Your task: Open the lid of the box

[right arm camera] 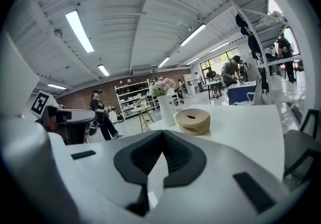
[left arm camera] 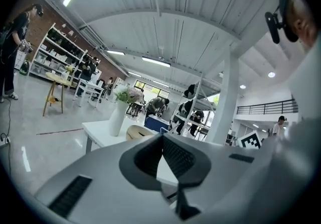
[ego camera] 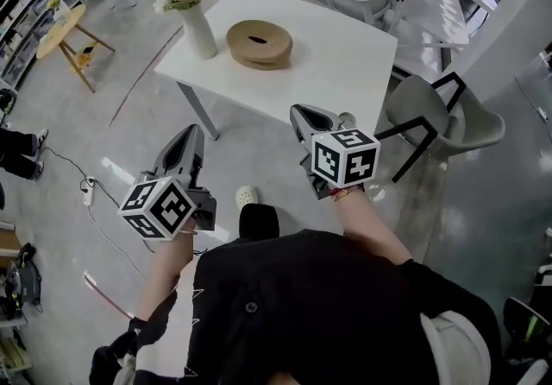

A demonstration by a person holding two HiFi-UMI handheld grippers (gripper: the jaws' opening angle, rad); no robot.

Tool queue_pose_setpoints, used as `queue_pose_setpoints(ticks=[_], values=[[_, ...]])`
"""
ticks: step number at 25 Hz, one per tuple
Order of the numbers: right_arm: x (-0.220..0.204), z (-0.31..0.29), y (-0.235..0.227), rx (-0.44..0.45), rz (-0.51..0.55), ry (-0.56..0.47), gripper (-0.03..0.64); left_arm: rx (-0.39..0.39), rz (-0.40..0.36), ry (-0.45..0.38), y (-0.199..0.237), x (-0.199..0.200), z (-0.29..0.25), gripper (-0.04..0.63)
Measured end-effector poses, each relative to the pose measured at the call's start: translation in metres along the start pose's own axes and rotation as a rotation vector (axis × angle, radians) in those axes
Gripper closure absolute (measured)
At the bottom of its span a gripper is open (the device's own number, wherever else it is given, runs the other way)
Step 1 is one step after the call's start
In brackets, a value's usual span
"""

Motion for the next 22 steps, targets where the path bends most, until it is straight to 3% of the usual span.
queue_pose_setpoints(ticks=[9,15,22], values=[[0.008,-0.05,-0.011,-0.03,-0.007,-0.012,0.612,-0.044,0.006,0.006,0.037,0.012,-0.05,0.584],[0.017,-0.104,-0.016,-0.016,-0.003,-0.03,0.612,-0.031,0.03,0.006,0.077,0.022,-0.087,0.584],[0.013,-0.16,-0.033,-0.059,0.043,0.038,0.612,0.011,0.056,0.002,0.121,0.03,-0.116,0.584]])
Point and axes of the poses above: the fingertips, and each gripper's own axes: z backward along the fingers, y to its left, x out of its top, the point moved 9 cm from there along z, backward along the fingers, and after that the axes turned 11 degrees about -y, right-handed, at the moved point
